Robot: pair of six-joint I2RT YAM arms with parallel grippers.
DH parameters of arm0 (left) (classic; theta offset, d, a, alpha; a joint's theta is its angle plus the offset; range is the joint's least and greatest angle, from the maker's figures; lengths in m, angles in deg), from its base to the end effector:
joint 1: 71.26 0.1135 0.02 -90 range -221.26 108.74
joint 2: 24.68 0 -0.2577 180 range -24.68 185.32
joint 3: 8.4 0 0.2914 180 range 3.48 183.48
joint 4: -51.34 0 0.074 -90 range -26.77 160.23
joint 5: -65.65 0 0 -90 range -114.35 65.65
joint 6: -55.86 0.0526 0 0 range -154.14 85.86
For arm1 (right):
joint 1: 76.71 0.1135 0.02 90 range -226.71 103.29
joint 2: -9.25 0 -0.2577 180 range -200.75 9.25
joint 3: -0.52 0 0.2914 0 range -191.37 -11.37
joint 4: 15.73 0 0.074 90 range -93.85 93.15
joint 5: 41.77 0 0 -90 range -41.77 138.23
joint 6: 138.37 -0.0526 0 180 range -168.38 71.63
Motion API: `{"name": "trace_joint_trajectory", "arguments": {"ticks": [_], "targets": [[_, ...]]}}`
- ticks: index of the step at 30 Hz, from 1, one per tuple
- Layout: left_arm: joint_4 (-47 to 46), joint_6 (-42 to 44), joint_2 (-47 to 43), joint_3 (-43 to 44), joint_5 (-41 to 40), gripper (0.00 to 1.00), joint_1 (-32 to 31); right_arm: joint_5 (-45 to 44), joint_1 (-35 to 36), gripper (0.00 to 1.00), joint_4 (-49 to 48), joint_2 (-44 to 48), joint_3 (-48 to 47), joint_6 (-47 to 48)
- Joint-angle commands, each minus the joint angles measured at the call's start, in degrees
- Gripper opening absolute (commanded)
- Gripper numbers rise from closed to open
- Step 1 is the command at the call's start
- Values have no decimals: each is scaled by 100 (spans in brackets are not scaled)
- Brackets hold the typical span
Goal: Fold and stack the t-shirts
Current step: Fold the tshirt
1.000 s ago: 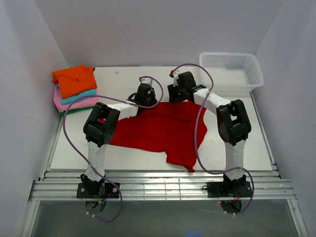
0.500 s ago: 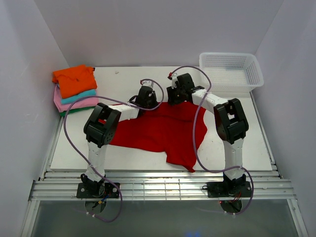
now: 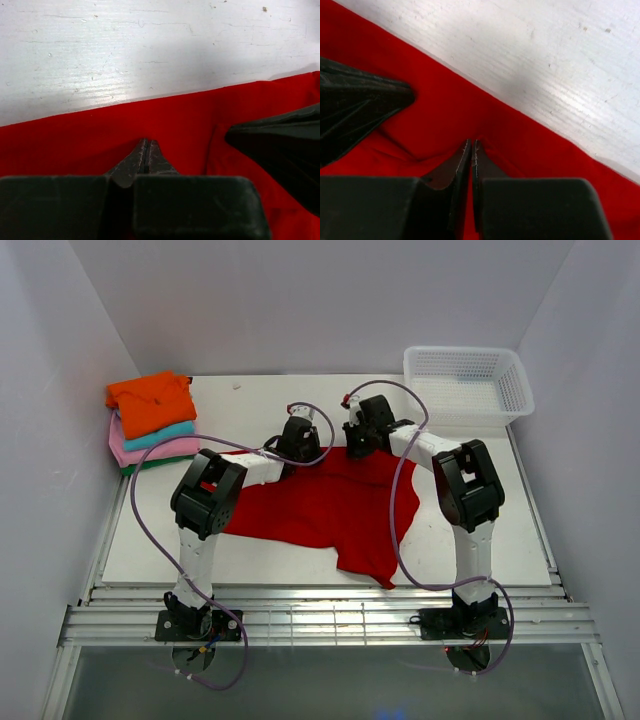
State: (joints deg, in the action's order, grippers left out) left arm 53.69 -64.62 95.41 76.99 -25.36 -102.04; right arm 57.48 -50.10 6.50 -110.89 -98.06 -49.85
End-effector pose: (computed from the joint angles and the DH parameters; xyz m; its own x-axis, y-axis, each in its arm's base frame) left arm 0.4213 -0.2499 0.0943 -0.6995 -0.1736 -0.6932 0.1680 0.9029 -0.3957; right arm 0.4534 0.2366 0.1421 -0.6326 -0.2884 -0.7188 -0.5297 0.8382 0.1298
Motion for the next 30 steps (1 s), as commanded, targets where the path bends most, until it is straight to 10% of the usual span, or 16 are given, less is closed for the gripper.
{"name": "trace_joint_trajectory", "arguments": {"ticks": [1, 25, 30], "targets": [[-110, 25, -346, -39, -21, 0, -24, 94, 46, 8, -59, 402, 371, -11], [172, 95, -408, 75, -144, 0, -24, -1233, 1716, 11, 143, 3180, 3264, -749], [207, 130, -381, 119, -145, 0, -24, -1356, 1874, 48, 161, 3680, 3484, -837]]}}
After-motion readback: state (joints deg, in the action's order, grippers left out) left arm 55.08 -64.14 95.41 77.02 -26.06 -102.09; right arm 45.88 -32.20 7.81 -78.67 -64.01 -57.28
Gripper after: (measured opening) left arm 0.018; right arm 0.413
